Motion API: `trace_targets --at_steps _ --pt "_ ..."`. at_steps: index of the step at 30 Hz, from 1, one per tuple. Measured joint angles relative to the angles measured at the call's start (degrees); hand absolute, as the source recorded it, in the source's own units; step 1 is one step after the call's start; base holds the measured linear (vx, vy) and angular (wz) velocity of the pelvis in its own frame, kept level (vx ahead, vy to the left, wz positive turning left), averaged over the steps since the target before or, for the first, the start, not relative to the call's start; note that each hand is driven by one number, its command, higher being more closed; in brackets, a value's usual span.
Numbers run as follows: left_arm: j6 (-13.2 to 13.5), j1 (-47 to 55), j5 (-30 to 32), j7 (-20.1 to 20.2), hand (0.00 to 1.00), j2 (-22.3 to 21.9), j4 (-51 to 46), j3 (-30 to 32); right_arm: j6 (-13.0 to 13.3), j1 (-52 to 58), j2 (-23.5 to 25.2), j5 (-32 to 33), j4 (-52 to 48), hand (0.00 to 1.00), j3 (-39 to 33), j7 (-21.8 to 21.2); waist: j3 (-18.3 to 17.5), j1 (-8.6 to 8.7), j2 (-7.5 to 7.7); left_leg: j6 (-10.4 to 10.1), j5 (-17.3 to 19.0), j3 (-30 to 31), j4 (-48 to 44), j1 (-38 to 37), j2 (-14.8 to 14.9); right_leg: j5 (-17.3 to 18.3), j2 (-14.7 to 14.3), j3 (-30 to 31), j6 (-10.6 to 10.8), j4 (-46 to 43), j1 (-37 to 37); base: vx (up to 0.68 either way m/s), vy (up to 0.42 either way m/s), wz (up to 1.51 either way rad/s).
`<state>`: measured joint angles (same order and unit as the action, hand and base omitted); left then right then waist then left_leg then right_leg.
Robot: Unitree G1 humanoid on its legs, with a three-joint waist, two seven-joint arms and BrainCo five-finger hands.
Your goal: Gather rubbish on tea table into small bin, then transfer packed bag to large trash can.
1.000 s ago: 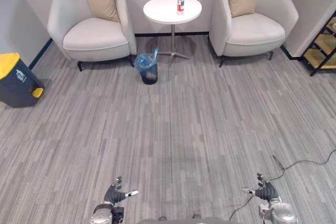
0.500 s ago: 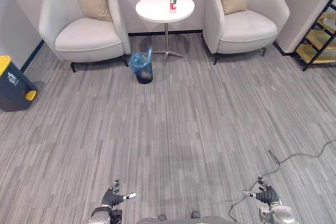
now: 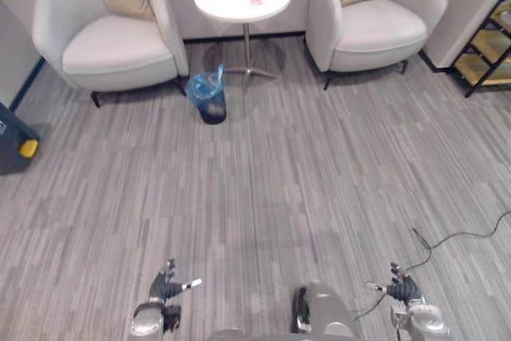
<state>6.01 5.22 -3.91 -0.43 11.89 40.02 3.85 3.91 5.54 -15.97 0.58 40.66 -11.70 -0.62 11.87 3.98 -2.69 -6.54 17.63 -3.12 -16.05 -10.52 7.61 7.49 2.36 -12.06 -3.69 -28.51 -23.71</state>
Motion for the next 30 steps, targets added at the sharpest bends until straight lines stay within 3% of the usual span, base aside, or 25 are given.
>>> trace_targets --at_steps 1,2,3,4,6,8,9,11,12,13,14,15,16,18,19,20,21,22,24,25,26,27,28,29,30 --pt "0.00 -0.02 0.00 0.01 0.00 -0.11 0.00 0.00 0.03 -0.08 -0.05 0.15 -0.46 0.00 0.40 0.01 0.13 0.08 -0.20 -1.20 -1.21 -0.03 -4.72 1.43 0.38 1.23 -0.16 -0.44 -0.23 0.00 1.36 0.56 -0.261 0.29" --pt "0.00 0.01 0.00 -0.01 0.00 -0.33 0.00 0.04 0.08 -0.09 -0.07 0.68 -0.81 0.00 1.11 0.10 0.43 0.00 -0.63 -0.98 -6.44 -0.18 -17.82 6.44 1.81 2.92 -0.86 -1.27 -0.91 2.16 5.66 0.56 -0.253 0.30" --pt "0.01 0.13 -0.02 0.06 0.00 -0.46 -0.12 0.05 0.11 -0.10 0.04 1.33 -0.85 0.00 1.72 0.38 0.88 -0.33 -0.84 -0.65 -7.91 -0.33 -28.74 10.35 3.96 3.27 -1.81 -1.76 -1.39 5.19 10.23 0.67 -0.277 0.22" --pt "0.00 0.41 -0.05 0.12 0.00 -0.44 -0.19 0.11 0.20 -0.10 0.40 2.11 -1.01 0.00 2.82 0.63 1.03 -1.27 -0.86 0.52 -7.01 -2.29 -39.62 14.33 6.56 3.19 -3.49 -1.62 -1.58 9.79 16.73 0.56 -0.213 0.05" --pt "-0.01 0.35 -0.19 0.12 0.00 -0.71 -0.75 0.05 0.87 -0.24 1.33 3.42 -1.74 0.00 3.43 1.03 1.51 -2.52 0.42 2.15 -5.80 -5.25 -45.95 19.90 7.55 3.19 -3.98 -1.20 -1.63 16.24 24.73 0.50 -0.169 -0.08" --pt "0.04 0.32 -0.59 0.08 0.00 -1.19 -2.46 0.05 1.47 -1.31 1.54 3.99 -1.59 0.00 3.38 1.61 1.53 -3.90 0.80 3.37 -4.98 -7.95 -43.09 25.76 7.23 3.19 -4.10 0.12 -1.62 20.48 28.95 0.44 -0.103 -0.28" --pt "0.06 0.34 -0.67 0.02 0.00 -1.46 -2.59 0.07 1.41 -1.97 1.51 4.04 -1.41 0.00 3.27 1.70 1.76 -5.04 0.75 4.01 -4.58 -9.07 -37.43 29.39 5.77 3.22 -3.98 1.15 -1.58 22.65 31.01 0.46 0.013 -0.41" --pt "0.01 0.43 -0.75 -0.15 0.00 -1.88 -2.58 0.25 1.26 -3.88 1.69 4.03 -0.34 0.00 3.02 1.72 2.34 -5.50 1.26 3.71 -5.15 -8.99 -22.89 31.91 1.29 3.84 -2.27 2.81 -0.61 24.70 33.79 0.48 0.073 -0.46" --pt "0.00 0.44 -0.95 -0.51 0.00 -2.69 -2.57 0.25 1.23 -4.09 1.60 4.03 0.99 0.00 2.33 1.84 2.15 -6.21 0.94 2.50 -8.31 -7.88 -9.53 31.47 -1.88 4.66 -1.60 4.11 0.39 25.47 35.20 0.49 0.144 -0.66" --pt "0.18 0.74 -1.03 -0.93 0.00 -3.33 -2.69 0.29 0.95 -3.99 1.08 3.95 1.43 0.00 2.30 1.90 1.69 -6.92 -0.54 4.13 -12.52 -6.27 -1.29 31.41 -2.53 6.89 -2.44 6.06 1.92 25.80 36.68 0.61 0.247 -0.82" --pt "0.23 1.73 -1.03 -1.05 0.00 -3.34 -2.05 0.60 0.67 -4.05 1.35 3.79 1.94 0.00 2.43 1.93 1.02 -7.35 -1.75 7.58 -17.58 -3.87 -4.33 32.10 -2.72 10.08 -2.88 7.32 3.23 25.01 39.06 0.54 0.264 -0.68" --pt "0.02 1.94 -1.03 -1.04 0.00 -3.08 -1.91 0.97 0.48 -3.95 2.08 3.72 2.58 0.00 2.59 1.90 0.89 -7.75 -0.16 8.18 -15.18 -4.49 -7.10 32.18 -3.42 11.68 -1.77 7.86 3.69 23.52 39.43 0.58 0.237 -0.44" --pt "-0.02 2.25 -1.03 -1.04 0.00 -3.36 -1.68 1.03 0.49 -2.73 2.46 3.35 3.66 0.00 2.77 1.80 -0.06 -7.69 2.35 8.64 -11.41 -5.80 -9.60 31.98 -4.83 13.95 1.02 8.88 5.07 16.93 37.48 0.60 0.178 -0.19" --pt "-0.05 2.46 -1.02 -0.88 0.00 -3.91 -0.95 0.64 0.32 -2.71 2.44 3.29 5.52 0.00 2.51 1.82 -0.28 -7.76 3.27 9.34 -8.12 -6.75 -10.18 30.26 -5.94 13.73 2.84 10.43 6.77 2.73 31.77 0.59 0.186 -0.15" --pt "-0.14 2.48 -1.02 -0.85 0.00 -3.76 -0.07 0.57 0.08 -2.69 2.70 3.26 6.13 0.00 2.55 1.73 0.10 -7.37 3.96 9.80 -6.62 -7.15 -9.44 27.90 -6.96 10.96 4.24 11.16 11.77 -8.51 27.28 0.57 0.214 -0.02" --pt "-0.80 2.25 -1.02 -0.92 0.00 -3.15 0.73 0.15 -0.04 -2.48 3.28 3.19 7.15 0.00 2.60 1.58 0.55 -6.14 4.74 10.43 -5.01 -6.94 -7.90 23.86 -8.63 9.01 5.82 11.62 14.36 -22.46 22.05 0.70 0.218 0.08" --pt "-1.05 2.81 -1.06 -0.97 0.00 -2.99 1.01 -0.36 -0.30 -2.07 3.51 3.15 7.65 0.00 2.70 1.56 0.82 -5.43 4.35 10.87 -3.78 -6.71 -6.13 19.01 -9.10 9.94 6.14 10.85 12.11 -28.67 18.60 0.59 0.152 0.11" --pt "-1.10 3.02 -1.08 -1.05 0.00 -2.84 1.08 -0.88 -0.30 -1.71 3.51 3.12 7.50 0.00 2.94 1.56 0.91 -4.94 4.04 11.01 -3.50 -6.63 -4.95 16.54 -9.19 10.73 5.90 9.72 10.94 -29.19 17.23 0.61 0.115 0.14" --pt "-1.08 1.95 -1.75 -1.05 0.00 -1.99 1.04 -1.89 -0.15 -1.85 3.34 3.21 7.44 0.00 3.73 1.49 1.42 -3.82 2.70 11.34 -3.00 -5.51 0.84 8.17 -9.07 12.70 5.09 4.27 7.34 -21.62 10.77 0.66 0.053 0.23" --pt "-1.05 0.77 -2.24 -1.06 0.00 -2.09 1.03 -1.90 -0.11 -1.95 2.99 3.29 7.51 0.00 3.71 1.48 1.89 -3.43 1.82 11.33 -3.01 -4.60 2.87 5.85 -8.48 12.66 3.82 3.20 6.90 -14.84 8.20 0.69 0.003 0.47" --pt "-0.90 -0.45 -2.29 -1.05 0.00 -2.16 0.98 -2.10 -0.06 -2.95 2.51 3.33 7.49 0.00 3.63 1.49 2.49 -2.87 0.74 11.01 -2.99 -3.48 4.66 3.72 -7.60 9.86 2.31 3.03 7.51 -2.40 5.81 0.57 -0.012 0.55" --pt "-0.54 -0.87 -2.29 -1.05 0.00 -2.03 0.85 -2.14 -0.07 -2.95 2.48 3.33 7.45 0.00 3.48 1.49 2.38 -2.37 0.92 10.56 -2.94 -2.83 5.39 2.96 -7.59 6.99 2.01 3.67 7.88 4.54 5.34 0.59 -0.044 0.82" --pt "-0.32 -1.46 -2.27 -1.13 0.00 -1.99 0.83 -2.08 -0.09 -2.61 2.44 3.34 7.50 0.00 3.12 1.53 2.45 -1.40 1.08 8.54 -1.80 -1.29 6.09 0.59 -7.23 -2.16 1.42 5.37 7.57 12.96 4.90 0.51 -0.071 0.68" --pt "-0.30 -1.51 -2.27 -1.13 0.00 -2.09 0.84 -2.09 -0.11 -2.24 2.42 3.34 7.51 0.00 3.01 1.56 2.41 -1.38 1.09 7.34 -1.05 -0.82 6.01 -0.55 -6.68 -6.80 0.79 6.13 7.25 13.95 5.41 0.69 -0.136 0.56" --pt "-0.39 -1.37 -2.23 -1.23 0.00 -2.86 1.03 -2.11 -0.30 -1.75 2.01 3.33 7.65 0.00 3.00 1.55 1.82 -1.69 -0.27 5.35 0.30 0.14 4.08 -1.40 -4.51 -8.93 -1.10 6.80 2.76 12.70 6.36 0.71 -0.173 0.18"
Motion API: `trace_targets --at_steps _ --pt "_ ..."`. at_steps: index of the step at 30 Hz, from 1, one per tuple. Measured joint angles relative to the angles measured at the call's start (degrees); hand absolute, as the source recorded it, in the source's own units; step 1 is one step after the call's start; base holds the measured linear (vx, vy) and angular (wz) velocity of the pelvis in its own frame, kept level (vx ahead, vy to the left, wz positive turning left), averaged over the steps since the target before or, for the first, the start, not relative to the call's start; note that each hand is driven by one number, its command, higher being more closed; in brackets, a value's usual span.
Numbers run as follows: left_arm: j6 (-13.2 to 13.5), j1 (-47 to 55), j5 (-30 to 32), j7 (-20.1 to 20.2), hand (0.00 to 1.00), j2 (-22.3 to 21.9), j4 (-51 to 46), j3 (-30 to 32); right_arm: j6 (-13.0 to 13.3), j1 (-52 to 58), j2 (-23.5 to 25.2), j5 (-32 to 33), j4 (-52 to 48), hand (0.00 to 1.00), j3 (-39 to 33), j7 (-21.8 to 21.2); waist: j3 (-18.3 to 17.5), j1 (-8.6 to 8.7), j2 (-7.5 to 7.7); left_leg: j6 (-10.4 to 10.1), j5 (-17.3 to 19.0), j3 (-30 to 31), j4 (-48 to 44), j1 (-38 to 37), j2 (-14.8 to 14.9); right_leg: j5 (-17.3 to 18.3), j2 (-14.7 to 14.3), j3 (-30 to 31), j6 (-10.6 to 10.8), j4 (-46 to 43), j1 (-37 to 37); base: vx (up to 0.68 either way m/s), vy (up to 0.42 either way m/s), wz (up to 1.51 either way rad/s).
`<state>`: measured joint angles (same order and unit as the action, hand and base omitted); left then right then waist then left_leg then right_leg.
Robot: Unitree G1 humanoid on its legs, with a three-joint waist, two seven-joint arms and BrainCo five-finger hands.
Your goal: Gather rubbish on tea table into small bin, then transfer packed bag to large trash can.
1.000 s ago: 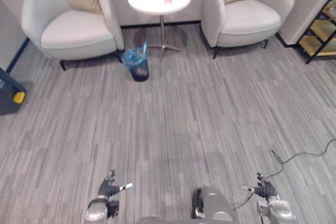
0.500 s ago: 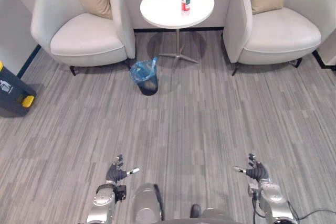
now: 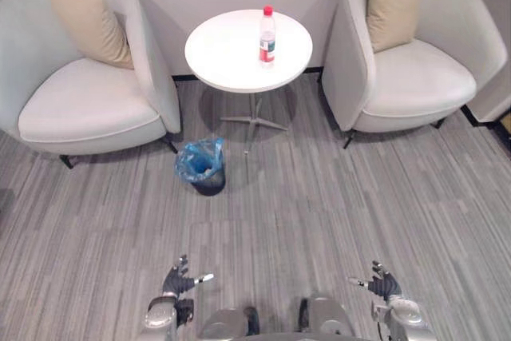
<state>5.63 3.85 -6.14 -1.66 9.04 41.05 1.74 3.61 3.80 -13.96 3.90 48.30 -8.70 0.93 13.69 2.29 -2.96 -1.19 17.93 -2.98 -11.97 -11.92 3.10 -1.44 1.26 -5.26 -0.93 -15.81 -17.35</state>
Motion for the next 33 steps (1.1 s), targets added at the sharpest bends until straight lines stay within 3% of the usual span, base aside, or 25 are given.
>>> trace_targets --at_steps 2,3,4,6,7,9,11,12,13,15,17,19,20,22,23,26,27,28,30,33 --pt "-0.11 0.23 0.10 0.11 0.00 -0.01 0.00 0.01 -0.02 -1.18 0.43 0.01 -0.20 0.00 -0.02 -0.02 -0.21 -0.06 -0.13 -2.97 -1.87 0.94 -11.60 4.35 1.06 4.83 -0.01 -1.35 -1.80 -4.17 0.61 0.65 -0.189 0.25" --pt "-0.12 0.23 0.09 0.07 0.00 -0.88 -0.11 0.22 -0.02 -0.90 0.34 0.06 -0.35 0.00 0.11 0.03 0.09 0.25 -0.66 -4.68 -6.68 -0.05 -25.22 8.71 2.42 7.04 -0.30 -2.62 -2.82 -3.67 4.71 0.58 -0.182 0.43" --pt "-0.09 0.77 0.07 0.09 0.00 -1.71 -0.87 0.67 -0.03 -0.66 0.86 0.18 -0.70 0.00 0.70 0.13 0.28 -0.67 -0.97 -4.17 -10.51 -2.27 -39.82 14.12 6.26 8.78 -1.30 -2.89 -3.60 -1.40 10.07 0.58 -0.168 0.30" --pt "-0.02 1.27 0.08 0.19 0.00 -1.98 -1.23 0.48 0.08 -0.67 2.28 0.60 -2.24 0.00 0.70 0.22 0.59 -1.96 -0.95 -1.16 -8.27 -5.96 -51.30 19.68 10.61 9.76 -2.55 -2.50 -4.29 3.25 17.84 0.54 -0.133 -0.11" --pt "-0.06 1.39 0.08 0.25 0.00 -1.98 -1.22 0.42 0.48 -0.94 2.81 0.80 -2.63 0.00 0.74 0.16 0.67 -2.97 0.04 -0.49 -7.60 -7.33 -51.23 23.22 10.82 10.06 -2.11 -1.84 -3.95 6.48 21.57 0.58 -0.106 -0.28" --pt "-0.06 1.31 0.07 0.23 0.00 -2.02 -1.22 0.60 0.47 -1.53 2.81 1.13 -2.55 0.00 0.51 0.17 0.62 -3.50 -0.16 -0.74 -5.52 -9.18 -45.55 26.67 10.52 10.39 -1.28 -1.14 -3.38 9.05 24.96 0.48 0.004 -0.19" --pt "-0.07 1.76 0.07 0.22 0.00 -2.20 -1.16 0.64 0.32 -2.68 2.64 1.13 -2.36 0.00 -0.08 0.26 0.91 -3.82 0.27 -1.43 -5.74 -10.11 -27.04 28.44 6.80 11.97 1.08 -0.81 -1.41 10.50 27.93 0.46 0.122 -0.12" --pt "-0.04 2.13 0.07 0.20 0.00 -2.66 -1.22 0.63 0.32 -2.39 2.02 1.09 -2.11 0.00 -0.51 0.26 0.20 -4.01 -0.92 -3.86 -10.99 -9.03 -11.22 27.29 4.28 13.36 1.24 -0.76 -0.05 10.82 28.91 0.41 0.162 -0.16" --pt "-0.05 2.11 0.07 0.11 0.00 -2.86 -0.75 0.67 0.10 -2.44 1.91 1.06 -1.05 0.00 -0.55 0.39 -0.06 -4.74 -1.54 1.68 -18.15 -7.72 -6.98 26.33 2.88 15.29 1.57 0.37 1.69 10.75 30.06 0.41 0.168 -0.06" --pt "0.16 1.44 0.07 -0.02 0.00 -2.55 -0.55 1.24 -0.07 -2.43 2.36 0.92 -0.66 0.00 -0.19 0.15 -0.22 -4.73 0.65 2.67 -17.36 -7.78 -5.93 25.51 0.32 15.41 3.92 0.43 1.87 10.10 30.22 0.37 0.142 0.21" --pt "-0.09 1.51 0.09 0.26 0.00 -2.80 0.25 1.02 -0.08 -2.53 2.12 0.27 -0.45 0.00 -0.46 0.28 -0.21 -4.75 1.20 3.50 -13.46 -8.14 -8.48 24.96 -0.43 16.15 5.14 1.79 3.12 3.50 28.92 0.44 0.170 0.09" --pt "-0.25 2.68 0.10 0.26 0.00 -2.40 0.91 1.00 -0.01 -3.23 2.51 -0.07 -0.26 0.00 -0.14 0.13 -0.04 -4.70 1.77 3.75 -9.76 -8.73 -8.78 21.25 -0.77 16.62 6.19 4.13 7.60 -13.43 23.46 0.30 0.133 -0.19" --pt "-0.38 2.95 0.10 0.25 0.00 -1.49 1.84 0.33 0.07 -3.32 2.68 -0.15 -0.27 0.00 0.47 0.06 -0.05 -4.58 2.18 4.30 -8.05 -8.42 -8.34 18.20 -1.69 16.95 7.22 4.93 12.27 -25.10 19.33 0.32 0.099 0.13" --pt "-0.42 2.63 0.10 0.17 0.00 -0.57 2.14 -0.10 0.07 -2.14 2.61 -0.17 -0.25 0.00 0.49 0.10 -0.34 -4.36 2.87 4.54 -6.93 -7.77 -7.80 14.57 -2.56 19.38 7.86 4.88 10.34 -31.44 14.23 0.36 0.055 0.41" --pt "-0.41 2.49 0.09 0.11 0.00 -0.28 2.15 -0.05 0.07 -2.15 2.63 -0.17 -0.21 0.00 0.61 0.09 -0.44 -4.31 2.92 4.53 -6.81 -7.14 -6.80 13.23 -2.75 20.26 7.77 3.96 9.10 -28.66 12.03 0.31 -0.010 0.45" --pt "-0.34 1.69 0.05 0.04 0.00 -0.05 2.20 -0.07 0.09 -2.28 2.61 -0.04 -0.21 0.00 0.30 0.12 -0.85 -2.77 2.40 4.30 -6.99 -4.44 -6.30 12.89 -2.40 20.33 6.75 4.05 8.32 -18.76 9.05 0.33 -0.096 0.60" --pt "-0.23 1.72 0.04 -0.01 0.00 0.12 2.28 -0.05 0.05 -1.89 2.71 0.00 -0.21 0.00 0.26 0.16 -1.14 -3.08 2.89 2.92 -6.89 -4.25 -5.96 11.48 -2.00 14.58 6.57 4.86 6.62 -5.73 8.69 0.28 -0.120 0.28" --pt "-0.20 1.95 0.05 -0.04 0.00 0.36 2.37 0.01 0.06 -1.43 2.85 0.02 -0.30 0.00 0.20 0.25 -1.48 -3.08 3.44 2.08 -6.60 -4.05 -5.97 10.95 -2.25 7.08 6.77 4.84 5.87 -2.68 9.31 0.29 -0.160 0.28" --pt "-0.22 3.34 0.04 -0.10 0.00 -0.77 3.47 0.30 0.05 -1.05 2.56 0.15 -2.13 0.00 -1.27 0.63 -3.08 -3.22 1.37 0.13 -6.36 -3.25 -3.42 9.01 0.37 5.02 4.24 4.70 4.66 0.11 11.30 0.28 -0.190 -0.08" --pt "-0.17 4.44 0.01 -0.10 0.00 -1.70 3.50 1.06 0.35 1.65 2.64 0.54 -12.37 0.00 -2.60 1.86 -3.69 -2.96 0.43 -1.73 -7.46 -3.44 1.50 7.00 1.96 3.87 1.83 4.66 3.57 3.61 12.31 0.19 -0.153 -0.21"
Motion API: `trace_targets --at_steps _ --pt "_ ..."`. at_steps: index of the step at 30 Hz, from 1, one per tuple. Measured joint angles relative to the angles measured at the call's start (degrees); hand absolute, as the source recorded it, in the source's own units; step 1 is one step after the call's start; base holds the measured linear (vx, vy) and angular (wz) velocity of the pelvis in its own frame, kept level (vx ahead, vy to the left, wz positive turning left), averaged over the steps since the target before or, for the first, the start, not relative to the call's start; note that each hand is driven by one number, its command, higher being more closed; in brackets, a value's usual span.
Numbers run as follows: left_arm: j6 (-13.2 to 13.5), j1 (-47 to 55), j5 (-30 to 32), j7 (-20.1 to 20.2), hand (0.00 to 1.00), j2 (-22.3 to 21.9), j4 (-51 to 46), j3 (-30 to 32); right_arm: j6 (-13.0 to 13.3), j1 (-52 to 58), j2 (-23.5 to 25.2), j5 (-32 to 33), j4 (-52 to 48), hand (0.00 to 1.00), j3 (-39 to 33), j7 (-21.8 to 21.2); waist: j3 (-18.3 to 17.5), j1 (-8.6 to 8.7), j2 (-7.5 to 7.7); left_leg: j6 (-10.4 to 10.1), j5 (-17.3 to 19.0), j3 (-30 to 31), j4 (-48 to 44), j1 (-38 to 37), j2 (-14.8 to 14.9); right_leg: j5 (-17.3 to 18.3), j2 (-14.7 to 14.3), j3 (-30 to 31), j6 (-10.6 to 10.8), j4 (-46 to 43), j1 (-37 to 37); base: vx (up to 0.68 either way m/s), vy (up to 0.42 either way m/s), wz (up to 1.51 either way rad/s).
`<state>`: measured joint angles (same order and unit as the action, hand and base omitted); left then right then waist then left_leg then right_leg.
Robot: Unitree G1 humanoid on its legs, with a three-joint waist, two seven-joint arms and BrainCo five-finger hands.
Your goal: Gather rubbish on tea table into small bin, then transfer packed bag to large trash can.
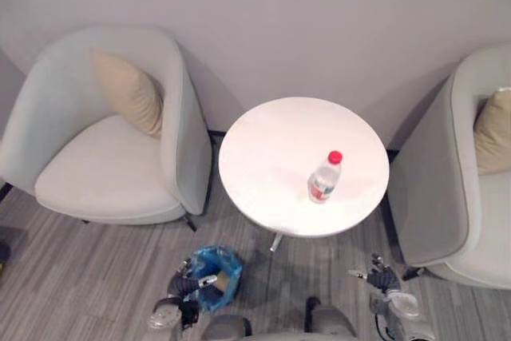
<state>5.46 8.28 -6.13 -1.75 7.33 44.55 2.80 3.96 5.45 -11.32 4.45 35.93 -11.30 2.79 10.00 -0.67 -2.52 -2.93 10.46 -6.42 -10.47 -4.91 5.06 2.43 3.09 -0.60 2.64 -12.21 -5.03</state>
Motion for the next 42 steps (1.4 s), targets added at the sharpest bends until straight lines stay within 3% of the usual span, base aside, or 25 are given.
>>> trace_targets --at_steps 5,7,12,19,25,27,33,35,36,39,42 --pt "0.10 1.00 0.14 0.18 0.00 -0.59 0.01 0.19 2.47 6.28 1.10 -0.95 -15.70 0.00 -3.03 1.63 -0.54 0.53 0.76 -0.90 -0.61 -0.03 2.57 -2.55 1.07 -1.33 -1.48 0.05 -0.60 4.61 3.33 0.06 -0.045 -0.05" --pt "0.12 2.02 0.27 0.20 0.00 -0.56 0.09 0.17 2.66 6.62 1.99 -3.03 -18.61 0.00 -3.38 2.20 -0.86 1.28 0.94 -0.90 -0.61 -0.23 2.77 -2.30 0.99 -2.90 -1.47 0.50 -0.50 7.20 4.04 -0.01 0.026 -0.09" --pt "0.12 2.34 0.34 0.26 0.00 -0.25 0.97 0.05 3.69 7.74 2.52 -6.37 -21.75 0.00 -1.38 2.04 -1.10 1.14 0.77 -0.89 -0.61 -0.49 3.19 -1.79 0.71 -6.31 -1.38 0.73 -0.33 12.37 5.73 -0.06 0.018 -0.05" --pt "0.28 3.59 0.33 0.58 0.00 -0.23 1.03 -1.37 4.37 2.35 0.77 -7.32 -20.36 0.00 4.66 2.20 -1.85 -0.11 0.17 -1.51 -1.39 0.57 4.67 -0.12 0.47 -8.95 -1.04 -0.16 -0.76 16.45 5.85 -0.06 -0.014 0.02" --pt "0.69 4.37 0.21 0.69 0.00 -0.24 2.31 -2.68 4.56 -6.09 -0.58 -6.98 -13.59 0.00 5.80 3.12 -1.70 -0.74 -0.11 -1.57 -3.71 3.96 6.48 0.52 0.03 -9.16 -0.94 -3.54 -1.00 17.34 5.89 0.00 -0.026 0.29" --pt "0.72 4.27 0.18 0.66 0.00 -0.25 2.31 -2.70 4.56 -7.93 -0.67 -6.63 -11.72 0.00 6.16 4.12 -1.51 -1.65 -0.25 -1.69 -4.03 5.02 6.53 1.17 0.03 -9.16 -0.96 -4.36 -1.02 17.35 5.84 0.01 -0.021 0.27" --pt "1.53 4.01 0.03 0.56 0.00 -0.31 2.37 -3.67 4.52 -20.25 -3.11 -4.28 -2.49 0.00 10.93 5.01 1.24 -2.14 -1.49 -1.55 -4.91 8.03 6.31 3.51 -0.58 -9.12 -0.44 -7.35 -0.96 17.33 5.46 -0.03 -0.006 0.28" --pt "1.57 3.83 -0.12 0.51 0.00 -0.33 2.39 -4.53 4.51 -23.61 -3.82 -3.80 -0.19 0.00 12.17 5.02 2.02 -3.41 -1.91 -1.57 -5.39 8.53 6.29 4.49 -0.74 -9.13 -0.29 -7.74 -0.97 17.09 4.39 -0.03 -0.002 0.20" --pt "1.66 3.80 -0.31 0.51 0.00 -0.38 2.35 -4.93 4.49 -25.11 -3.95 -3.60 0.88 1.00 12.26 5.04 2.55 -3.44 -2.07 -1.58 -5.68 9.45 6.24 5.06 -0.90 -9.12 -0.12 -8.55 -0.97 16.96 4.18 -0.02 -0.011 0.27" --pt "1.93 3.63 -0.70 0.46 0.00 -0.38 2.22 -5.11 4.44 -29.65 -4.04 -2.21 3.01 1.00 12.58 5.51 4.39 -3.60 -2.40 -1.59 -6.17 10.98 5.87 6.64 -1.18 -9.09 0.16 -10.06 -0.95 16.45 3.45 -0.05 -0.005 0.33" --pt "1.99 2.78 -1.09 0.39 0.00 -0.37 2.14 -5.67 4.38 -34.48 -5.39 -1.52 5.33 1.00 14.10 7.12 5.35 -5.08 -2.92 -1.60 -6.31 11.49 5.11 8.29 -1.36 -9.08 0.35 -10.49 -0.95 15.80 2.25 -0.06 0.003 0.10"
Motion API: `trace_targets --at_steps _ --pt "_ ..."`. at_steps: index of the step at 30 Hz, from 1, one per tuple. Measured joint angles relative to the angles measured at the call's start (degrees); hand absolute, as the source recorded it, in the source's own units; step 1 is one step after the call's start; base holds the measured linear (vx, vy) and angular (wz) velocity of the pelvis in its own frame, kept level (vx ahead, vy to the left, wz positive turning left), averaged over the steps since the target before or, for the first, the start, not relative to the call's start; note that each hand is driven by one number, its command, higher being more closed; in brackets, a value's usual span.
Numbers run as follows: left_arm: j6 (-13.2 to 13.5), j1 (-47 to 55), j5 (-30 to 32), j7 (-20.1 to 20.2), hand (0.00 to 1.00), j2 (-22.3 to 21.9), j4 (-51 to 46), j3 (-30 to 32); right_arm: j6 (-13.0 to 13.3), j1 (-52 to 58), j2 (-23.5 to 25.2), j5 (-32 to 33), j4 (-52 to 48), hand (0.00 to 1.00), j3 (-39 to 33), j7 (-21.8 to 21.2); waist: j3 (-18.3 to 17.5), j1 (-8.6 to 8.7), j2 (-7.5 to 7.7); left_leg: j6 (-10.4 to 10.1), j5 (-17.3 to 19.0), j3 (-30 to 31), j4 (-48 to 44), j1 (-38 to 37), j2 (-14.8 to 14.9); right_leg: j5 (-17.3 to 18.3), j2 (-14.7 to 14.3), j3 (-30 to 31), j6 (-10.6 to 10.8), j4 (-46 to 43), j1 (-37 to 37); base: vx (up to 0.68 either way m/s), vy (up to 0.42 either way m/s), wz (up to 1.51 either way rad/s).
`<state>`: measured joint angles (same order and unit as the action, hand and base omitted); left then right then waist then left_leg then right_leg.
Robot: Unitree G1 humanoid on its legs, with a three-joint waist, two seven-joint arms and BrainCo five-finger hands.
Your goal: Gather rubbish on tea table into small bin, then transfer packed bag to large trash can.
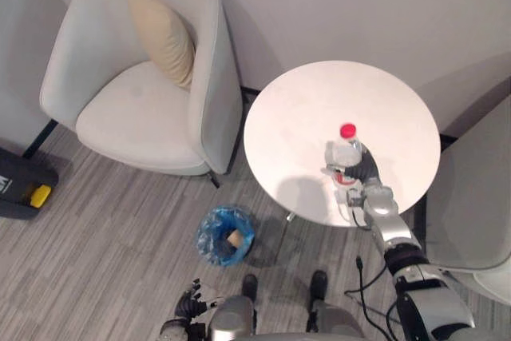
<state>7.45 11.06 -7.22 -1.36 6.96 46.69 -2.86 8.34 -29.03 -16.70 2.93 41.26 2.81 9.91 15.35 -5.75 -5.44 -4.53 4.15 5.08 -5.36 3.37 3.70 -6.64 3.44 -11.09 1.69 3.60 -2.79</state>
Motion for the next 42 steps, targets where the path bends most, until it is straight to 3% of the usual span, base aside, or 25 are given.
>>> trace_targets --at_steps 6,12,18,19,20,21,22,23,25,26,29,30,31,33,35,36,37,38,39,40,42 --pt "0.39 -0.46 -1.12 -0.17 0.00 -0.09 -0.08 -0.14 -0.12 -1.20 0.27 2.24 -0.66 1.00 0.51 0.12 0.65 0.04 -0.60 0.21 -0.43 2.07 -0.74 1.54 -0.67 0.13 0.63 -1.69 0.05 -0.50 -0.58 -0.04 0.007 0.17" --pt "0.44 -0.46 -1.11 -0.18 0.00 -0.07 -0.17 2.77 0.33 9.29 0.64 2.16 -18.23 1.00 0.52 -0.30 0.63 0.23 -0.57 0.22 -0.43 3.30 -0.77 0.57 -0.81 1.61 0.93 -3.10 0.30 -1.92 0.67 -0.01 0.002 0.14" --pt "0.61 -0.45 -1.07 -0.18 0.00 -0.10 0.35 6.36 2.57 22.39 3.52 1.41 -28.67 1.00 0.14 -2.67 0.17 0.36 -0.17 -0.63 -1.75 9.12 -0.62 0.79 -1.01 6.13 2.22 -10.87 0.18 -5.97 3.02 -0.01 -0.027 0.63" --pt "0.60 -0.59 -1.04 -0.18 0.00 -0.09 0.70 6.41 2.57 22.85 4.14 1.17 -28.66 1.00 0.12 -2.75 0.12 0.46 -0.05 -1.04 -2.71 8.33 -0.68 1.39 -1.09 6.57 2.69 -12.11 0.19 -6.19 3.13 -0.03 0.000 0.91" --pt "0.58 -0.76 -1.03 -0.15 0.00 -0.30 1.18 6.36 2.56 23.68 5.01 0.95 -28.62 1.00 0.16 -2.70 -0.01 0.54 0.21 0.47 -5.04 3.21 -0.61 2.06 -1.63 7.57 3.93 -13.87 0.02 -6.98 3.19 -0.04 0.023 0.87" --pt "0.55 -0.33 -0.96 -0.15 0.00 -0.71 1.27 6.47 2.54 23.85 5.67 0.88 -28.56 1.00 0.45 -2.64 -0.09 0.32 0.08 3.84 -5.02 -6.28 -0.94 2.39 -1.34 8.32 5.05 -15.27 -0.04 -7.92 3.25 -0.05 0.054 0.83" --pt "0.48 0.33 -0.77 -0.14 0.00 -1.21 1.37 7.01 2.54 23.76 6.21 0.69 -28.56 1.00 0.83 -2.64 -0.58 0.25 -0.52 7.98 -2.61 -15.39 -2.64 2.84 -0.04 8.70 5.29 -16.66 0.08 -9.45 3.23 -0.01 0.104 0.67" --pt "0.45 0.57 -0.38 -0.21 0.00 -1.18 2.14 7.46 2.54 23.58 6.60 -0.30 -28.55 1.00 1.55 -2.41 -1.06 0.36 -0.31 9.81 -0.26 -21.98 -4.43 3.51 1.35 10.38 6.33 -17.71 0.62 -11.83 3.07 -0.01 0.083 0.48" --pt "0.35 0.63 0.64 -0.33 0.00 -1.20 3.55 7.47 2.54 23.51 6.78 -1.35 -28.56 1.00 2.69 -2.54 -1.89 0.39 0.19 9.99 0.72 -25.59 -4.93 3.03 1.89 11.11 7.35 -18.73 1.54 -12.50 3.46 0.09 0.053 0.48" --pt "0.29 0.58 1.35 -0.32 0.00 -1.36 4.33 7.47 2.54 23.54 6.97 -1.66 -28.55 1.00 2.77 -2.63 -2.20 0.21 0.24 6.45 -0.31 -25.36 -4.71 2.11 1.66 11.95 7.89 -19.16 2.55 -13.91 3.70 0.15 0.043 0.43" --pt "0.27 0.83 1.87 -0.57 0.00 -1.24 4.91 7.05 2.49 23.62 7.94 -3.56 -28.46 1.00 3.77 -2.76 -2.75 0.38 1.78 6.96 1.07 -24.17 -6.08 1.80 -0.89 15.34 12.09 -19.28 4.27 -20.75 2.46 0.14 0.104 0.33" --pt "0.29 0.66 2.15 -0.88 0.00 -1.03 4.96 6.78 2.41 23.61 8.07 -3.78 -28.33 1.00 4.70 -2.94 -2.57 0.46 2.14 7.12 3.04 -23.38 -8.76 1.90 -1.63 16.80 14.48 -18.48 5.12 -25.84 1.92 0.08 0.091 0.38" --pt "0.33 0.67 2.61 -1.19 0.00 -0.91 5.11 6.33 2.30 23.51 7.85 -4.52 -27.84 1.00 5.62 -3.87 -2.58 0.80 2.12 7.63 5.05 -22.48 -11.46 1.92 -2.01 17.24 16.60 -16.37 4.99 -32.97 0.20 0.08 0.092 0.37" --pt "0.36 0.64 3.04 -1.26 0.00 0.58 5.12 4.62 2.25 22.72 7.61 -5.55 -26.52 1.00 7.56 -4.82 -2.46 1.95 2.55 8.07 7.23 -20.14 -14.36 1.81 -2.41 16.63 17.57 -8.06 3.16 -44.82 -5.23 0.07 0.067 0.55" --pt "0.33 -0.32 3.57 -1.23 0.00 2.29 5.12 3.37 2.25 22.67 7.77 -5.77 -26.46 1.00 10.51 -5.50 -2.36 2.98 3.42 7.89 8.10 -17.19 -15.42 1.89 -2.72 20.45 13.54 0.49 3.38 -46.65 -8.24 0.08 -0.042 0.82" --pt "0.38 -1.29 3.60 -1.25 0.00 2.45 5.15 3.14 2.26 22.30 7.66 -5.76 -26.44 1.00 12.39 -6.78 -2.19 3.36 3.59 7.72 8.13 -15.14 -15.58 2.16 -2.82 21.91 10.43 4.78 3.08 -43.00 -9.76 0.06 -0.080 0.76" --pt "0.49 -1.54 3.60 -1.25 0.00 2.45 5.13 3.06 2.26 22.03 7.57 -5.77 -26.31 1.00 13.07 -7.04 -2.17 3.33 3.65 7.46 8.02 -14.53 -15.62 2.30 -2.84 21.91 9.36 5.83 3.12 -40.91 -10.30 0.07 -0.117 0.94" --pt "0.68 -1.98 3.61 -1.16 0.00 2.54 5.12 2.36 2.36 21.36 7.43 -5.76 -26.25 1.00 14.13 -7.70 -2.18 3.43 3.76 6.55 8.27 -12.82 -17.15 3.82 -3.04 20.89 7.46 7.02 3.12 -34.75 -10.83 0.04 -0.107 0.70" --pt "0.74 -2.38 3.65 -1.10 0.00 2.74 5.08 2.18 2.40 20.85 7.47 -5.75 -26.22 1.00 14.39 -7.74 -2.03 3.42 4.22 5.93 8.69 -12.02 -18.85 5.14 -3.40 18.73 7.40 6.74 3.15 -31.51 -11.21 0.06 -0.190 1.09" --pt "0.70 -4.76 4.19 -1.14 0.00 2.00 5.64 2.24 2.54 17.28 6.11 -5.73 -24.55 1.00 15.63 -7.81 0.03 3.82 2.98 5.07 9.89 -9.53 -24.09 8.83 -2.57 16.67 6.86 5.20 3.19 -32.86 -12.45 0.02 -0.159 0.73" --pt "0.85 -6.64 4.12 -1.45 0.00 2.16 5.37 2.51 2.32 10.65 4.47 -5.79 -20.39 1.00 18.15 -7.84 1.62 2.63 1.93 4.74 9.84 -9.74 -26.55 14.28 -0.88 16.36 5.49 5.07 2.50 -34.33 -17.08 -0.07 -0.147 0.19"
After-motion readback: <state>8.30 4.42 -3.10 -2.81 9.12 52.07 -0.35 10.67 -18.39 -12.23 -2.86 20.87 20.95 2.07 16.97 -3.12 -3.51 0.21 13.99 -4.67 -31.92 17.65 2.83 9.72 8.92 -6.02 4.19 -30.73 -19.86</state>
